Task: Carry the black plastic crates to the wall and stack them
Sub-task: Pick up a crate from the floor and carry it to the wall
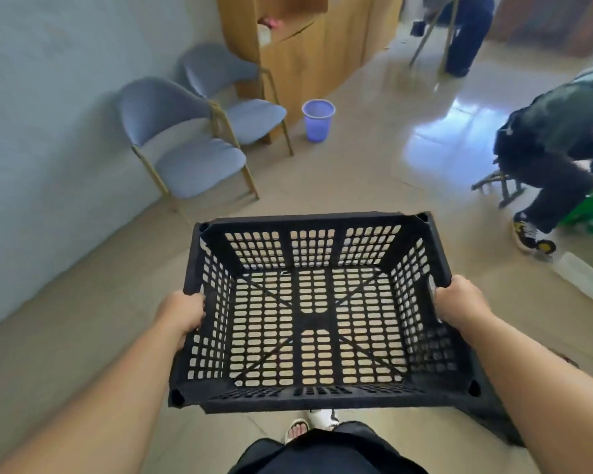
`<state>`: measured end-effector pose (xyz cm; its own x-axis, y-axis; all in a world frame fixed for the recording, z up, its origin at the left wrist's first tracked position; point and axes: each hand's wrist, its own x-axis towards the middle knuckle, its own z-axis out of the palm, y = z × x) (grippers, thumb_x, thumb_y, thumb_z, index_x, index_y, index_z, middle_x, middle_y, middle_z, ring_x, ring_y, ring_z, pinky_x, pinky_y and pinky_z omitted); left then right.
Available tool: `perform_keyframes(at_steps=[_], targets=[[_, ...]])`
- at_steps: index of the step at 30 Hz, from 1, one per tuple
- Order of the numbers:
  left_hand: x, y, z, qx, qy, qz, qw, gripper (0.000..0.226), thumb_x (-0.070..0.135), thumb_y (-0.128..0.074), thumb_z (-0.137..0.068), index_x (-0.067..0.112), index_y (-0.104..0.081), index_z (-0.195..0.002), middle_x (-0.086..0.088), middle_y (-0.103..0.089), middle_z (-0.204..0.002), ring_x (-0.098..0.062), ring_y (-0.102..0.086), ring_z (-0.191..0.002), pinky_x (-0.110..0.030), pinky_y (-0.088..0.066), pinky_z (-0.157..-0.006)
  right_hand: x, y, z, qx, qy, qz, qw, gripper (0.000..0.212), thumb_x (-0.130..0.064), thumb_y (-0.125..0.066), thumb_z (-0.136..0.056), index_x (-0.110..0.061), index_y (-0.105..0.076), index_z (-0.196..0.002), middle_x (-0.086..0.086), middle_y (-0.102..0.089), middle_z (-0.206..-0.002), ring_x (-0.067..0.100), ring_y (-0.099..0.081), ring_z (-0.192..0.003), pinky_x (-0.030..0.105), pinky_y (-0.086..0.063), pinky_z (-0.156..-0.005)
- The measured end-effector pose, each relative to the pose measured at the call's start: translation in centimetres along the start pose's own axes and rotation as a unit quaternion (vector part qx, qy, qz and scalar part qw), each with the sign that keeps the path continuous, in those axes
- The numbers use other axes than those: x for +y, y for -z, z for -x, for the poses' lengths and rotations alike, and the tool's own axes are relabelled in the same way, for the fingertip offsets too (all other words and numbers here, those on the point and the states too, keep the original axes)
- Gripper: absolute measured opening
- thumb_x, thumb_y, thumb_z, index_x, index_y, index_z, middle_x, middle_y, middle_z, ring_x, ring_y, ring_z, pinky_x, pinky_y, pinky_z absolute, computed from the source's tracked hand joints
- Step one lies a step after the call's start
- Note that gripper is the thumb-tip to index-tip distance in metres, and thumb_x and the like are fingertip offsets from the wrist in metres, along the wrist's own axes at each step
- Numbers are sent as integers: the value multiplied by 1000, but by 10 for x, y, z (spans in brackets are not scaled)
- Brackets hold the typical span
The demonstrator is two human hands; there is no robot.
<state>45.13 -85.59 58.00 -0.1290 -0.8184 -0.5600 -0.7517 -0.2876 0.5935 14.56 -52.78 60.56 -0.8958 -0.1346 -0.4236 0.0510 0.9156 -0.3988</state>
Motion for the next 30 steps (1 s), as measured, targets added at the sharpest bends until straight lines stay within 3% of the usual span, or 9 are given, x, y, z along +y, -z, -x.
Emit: perform_keyframes(at_steps=[6, 9, 14, 17, 21, 26, 30], targets=[[-51, 59, 13, 101, 80, 69, 989, 22, 24, -53, -103, 7, -63, -92, -11, -67, -79, -25, -59, -67, -37, -50, -71, -109, -46, -25, -66, 128, 50, 988, 24, -9, -49, -95, -4, -57, -117, 16, -62, -94, 36, -60, -85, 38, -49, -74], [-88, 84, 28, 149, 129, 111, 974, 24, 23, -52, -103, 8, -61, -87, -11, -67, -79, -23, -58, -66, -34, -46, -64, -168, -78, -21, -100, 201, 77, 971, 24, -8, -50, -94, -4, -57, -116, 18, -62, -92, 38, -59, -85, 39, -50, -73], [-147, 137, 44, 227, 195, 165, 940, 24, 22, -50, -104, 5, -62, -91, -11, -67, -79, -22, -57, -64, -32, -40, -57, -256, -144, 19, -163, 282, 114, 939, 19, -9, -47, -94, -4, -54, -111, 17, -62, -88, 36, -63, -80, 42, -54, -67], [-186, 176, 41, 255, 229, 196, 919, 28, 23, -52, -104, 4, -64, -88, -11, -67, -78, -23, -58, -65, -33, -43, -61, -302, -185, 58, -185, 328, 135, 916, 18, -7, -48, -93, -6, -54, -110, 12, -59, -84, 31, -59, -73, 36, -48, -64], [-238, 229, 28, 274, 258, 226, 899, 30, 23, -52, -104, 3, -64, -85, -13, -67, -81, -25, -59, -69, -33, -42, -60, -353, -244, 115, -210, 353, 150, 899, 21, -10, -47, -93, -11, -55, -112, 13, -63, -92, 31, -60, -77, 36, -49, -67], [-295, 303, 9, 273, 278, 262, 883, 29, 21, -52, -102, 3, -63, -83, -14, -67, -79, -25, -59, -70, -37, -48, -70, -404, -314, 182, -214, 380, 177, 882, 22, -12, -49, -93, -8, -57, -114, 16, -65, -99, 36, -62, -87, 42, -55, -79], [-322, 367, -15, 278, 274, 266, 881, 25, 20, -51, -102, 3, -61, -86, -12, -64, -78, -22, -55, -66, -33, -43, -62, -437, -360, 223, -232, 374, 168, 882, 19, -15, -51, -95, -9, -59, -111, 16, -67, -94, 37, -67, -83, 49, -60, -81]])
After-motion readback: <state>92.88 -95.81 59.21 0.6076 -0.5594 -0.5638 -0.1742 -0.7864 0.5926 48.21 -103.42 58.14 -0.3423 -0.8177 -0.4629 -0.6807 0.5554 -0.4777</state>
